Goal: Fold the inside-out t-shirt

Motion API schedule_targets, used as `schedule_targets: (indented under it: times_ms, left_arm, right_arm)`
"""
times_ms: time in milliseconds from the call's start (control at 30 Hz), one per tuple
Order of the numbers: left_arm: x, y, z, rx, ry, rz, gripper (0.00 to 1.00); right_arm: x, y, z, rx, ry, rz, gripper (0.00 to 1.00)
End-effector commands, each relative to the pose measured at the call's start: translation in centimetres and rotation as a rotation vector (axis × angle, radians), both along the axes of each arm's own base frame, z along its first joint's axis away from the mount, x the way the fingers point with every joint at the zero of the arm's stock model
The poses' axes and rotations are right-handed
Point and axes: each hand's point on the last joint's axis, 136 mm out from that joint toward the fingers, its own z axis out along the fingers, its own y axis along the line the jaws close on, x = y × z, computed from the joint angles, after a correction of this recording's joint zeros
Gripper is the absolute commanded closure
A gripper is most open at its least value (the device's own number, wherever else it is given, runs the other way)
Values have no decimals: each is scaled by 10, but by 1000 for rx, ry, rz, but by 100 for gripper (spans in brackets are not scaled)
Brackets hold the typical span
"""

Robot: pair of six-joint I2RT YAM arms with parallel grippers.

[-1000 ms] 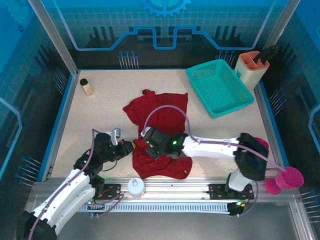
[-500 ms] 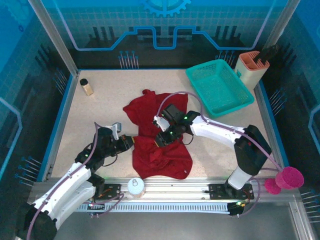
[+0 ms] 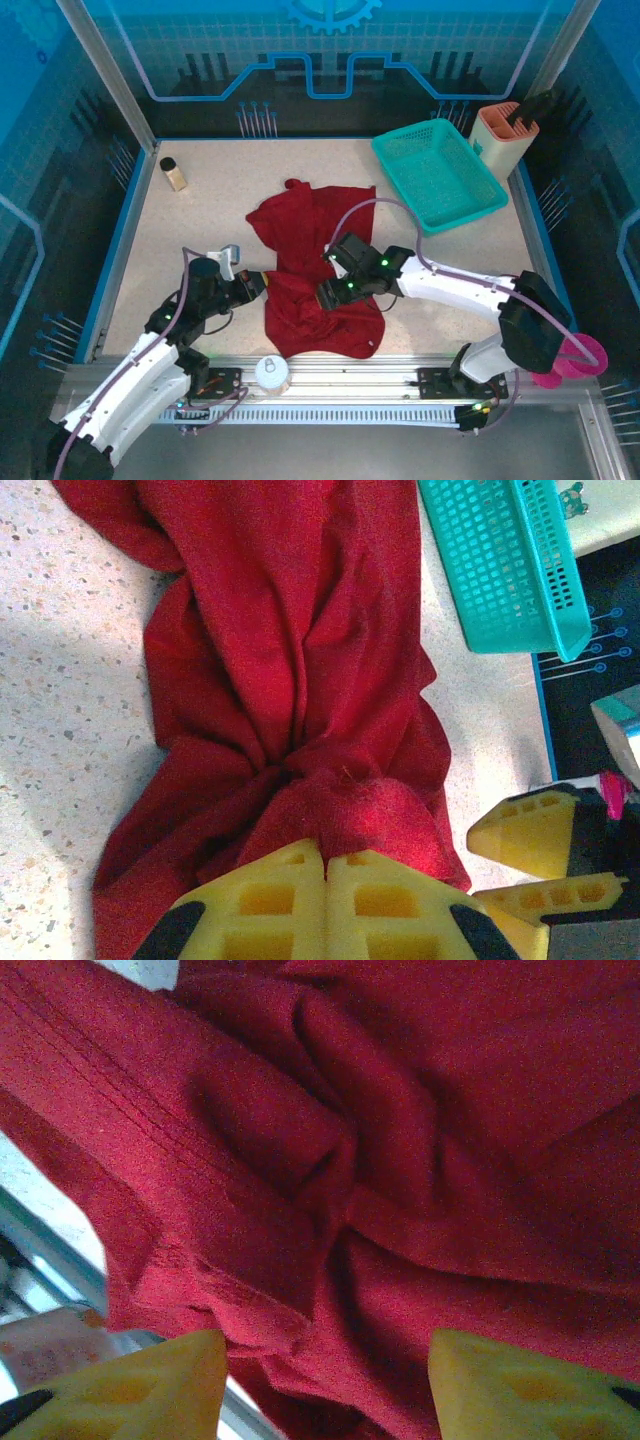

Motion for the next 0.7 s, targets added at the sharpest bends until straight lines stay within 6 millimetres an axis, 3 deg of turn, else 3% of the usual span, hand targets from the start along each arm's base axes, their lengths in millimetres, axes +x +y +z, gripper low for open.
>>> schedule_targets:
  times_ms: [0,267,300,433,500,667]
  left_arm:
    - [-4,-3,-2,-12,9,-17,100]
    - [-6,-4,-4,-17,17,-25,100]
    - [-6,-4,-4,-19,17,-24,100]
    - [-5,-4,0,-24,5,-17,100]
    - [-3,-2,6,-16,-9,-12,100]
    - [9,11,36,51,-92,50,100]
  right_arm:
    - [-6,10,-11,90,115,-152,42]
    - [-11,40,-17,183,173,-167,44]
    - [-11,42,-20,179,174,-167,48]
    - [-13,48,-23,179,186,-162,85]
    - [-16,47,-17,164,155,-148,99]
    - [-38,22,14,40,23,-50,100]
